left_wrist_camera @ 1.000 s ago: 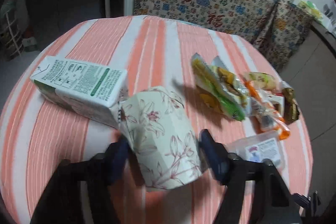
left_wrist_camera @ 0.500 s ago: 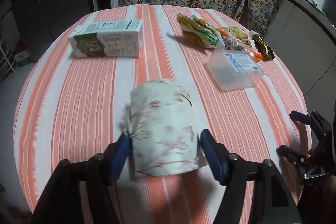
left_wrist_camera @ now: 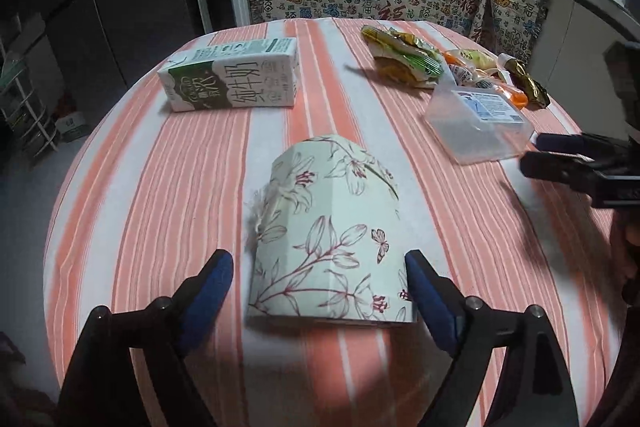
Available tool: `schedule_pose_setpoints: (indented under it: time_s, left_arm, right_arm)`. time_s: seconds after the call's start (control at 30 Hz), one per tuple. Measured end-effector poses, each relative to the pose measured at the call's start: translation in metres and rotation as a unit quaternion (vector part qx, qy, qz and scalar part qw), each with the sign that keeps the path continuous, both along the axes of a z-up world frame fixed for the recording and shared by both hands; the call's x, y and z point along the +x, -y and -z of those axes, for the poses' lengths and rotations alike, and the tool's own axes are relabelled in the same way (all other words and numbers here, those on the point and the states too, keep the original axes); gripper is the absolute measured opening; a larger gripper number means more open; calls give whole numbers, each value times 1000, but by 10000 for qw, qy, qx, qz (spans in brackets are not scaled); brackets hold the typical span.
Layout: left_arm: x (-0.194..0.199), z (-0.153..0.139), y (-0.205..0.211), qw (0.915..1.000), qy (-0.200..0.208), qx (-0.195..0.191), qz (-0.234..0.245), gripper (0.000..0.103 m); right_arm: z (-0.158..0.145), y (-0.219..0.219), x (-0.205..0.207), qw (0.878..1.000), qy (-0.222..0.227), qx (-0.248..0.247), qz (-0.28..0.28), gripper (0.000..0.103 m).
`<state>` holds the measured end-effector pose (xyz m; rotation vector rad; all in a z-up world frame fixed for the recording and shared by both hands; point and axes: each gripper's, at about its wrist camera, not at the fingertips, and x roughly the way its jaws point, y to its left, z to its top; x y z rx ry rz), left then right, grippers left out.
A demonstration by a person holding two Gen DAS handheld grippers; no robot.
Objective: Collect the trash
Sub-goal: 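Hold the floral paper wrapper with the left tool while the right tool grasps the clear plastic box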
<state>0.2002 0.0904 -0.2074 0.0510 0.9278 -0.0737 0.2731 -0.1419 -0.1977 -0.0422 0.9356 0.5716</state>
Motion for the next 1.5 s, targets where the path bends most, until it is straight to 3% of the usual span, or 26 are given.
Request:
schedule_pose_setpoints:
  time_s: [0.1, 0.17, 0.23, 0.27, 0.33, 0.4, 0.57, 0.63, 0.7, 0.73, 0.8, 0.9, 1.0, 1.03, 1.07, 1.13, 1.2, 1.23, 1.5]
  left_arm:
    - [-2, 0, -4, 10000, 25, -47, -35, 89]
    - [-2, 0, -4, 10000, 32, -63, -41, 89]
    - [-2, 0, -4, 10000, 35, -55, -42, 89]
    - [-2, 0, -4, 10000, 35, -48, -41, 89]
    - [-2, 0, -4, 10000, 37, -39, -43, 89]
    - [-2, 0, -5, 10000, 36, -46, -43, 89]
    - [-2, 0, -5, 10000, 37, -42, -42, 90]
    - [-2, 0, -4, 10000, 38, -38, -42, 90]
    - [-2, 0, -5, 10000, 38, -40, -43, 90]
    - [-2, 0, -5, 10000, 38, -39, -42, 90]
    - [-2, 0, -4, 10000, 39, -38, -43, 90]
    - [-2, 0, -4, 10000, 40, -33, -43, 90]
    - [-1, 1, -4, 10000, 38, -13, -53, 91]
    - [0, 1, -3, 10000, 35, -9, -59, 91]
    - [0, 1, -3, 10000, 33, -8, -63, 92]
    - [1, 1, -4, 10000, 33, -11, -66, 92]
    - [1, 1, -3, 10000, 33, -11, -67, 92]
    - [1, 1, -3, 10000, 33, -15, -67, 92]
    - [1, 1, -2, 10000, 35, -15, -65, 92]
  right_arm:
    - [1, -15, 0, 9967, -131, 571, -565, 88]
    - [-2, -23, -14, 9851, -486, 1080, -1247, 85]
    - [-9, -27, -34, 9729, -605, 1249, -1849, 84]
    - [-15, -27, -41, 9732, -454, 1132, -1948, 85]
    - [-23, -28, -41, 9857, 6, 534, -1601, 100]
    - [-25, -33, -28, 9914, 361, -39, -1261, 102]
    - [-6, -67, 17, 9904, 138, -621, -1227, 101]
    - [1, -72, 21, 9884, 16, -592, -1398, 100]
    - [3, -79, 18, 9867, 22, -616, -1501, 91]
    - [2, -79, 13, 9871, 155, -709, -1429, 77]
    - [0, -69, 1, 9899, 181, -636, -1256, 77]
    - [-2, -38, -22, 9965, 231, -636, -495, 77]
    - [3, 0, -57, 9925, 198, -875, 826, 78]
    - [6, 5, -68, 9929, 156, -731, 922, 79]
    - [5, 5, -80, 9937, 269, -610, 898, 81]
    - [6, -5, -92, 9965, 300, -530, 579, 95]
    - [7, -18, -91, 9962, 326, -707, 399, 97]
    - [11, -24, -86, 9961, 265, -767, 358, 103]
    - [16, -27, -83, 9954, 275, -859, 320, 103]
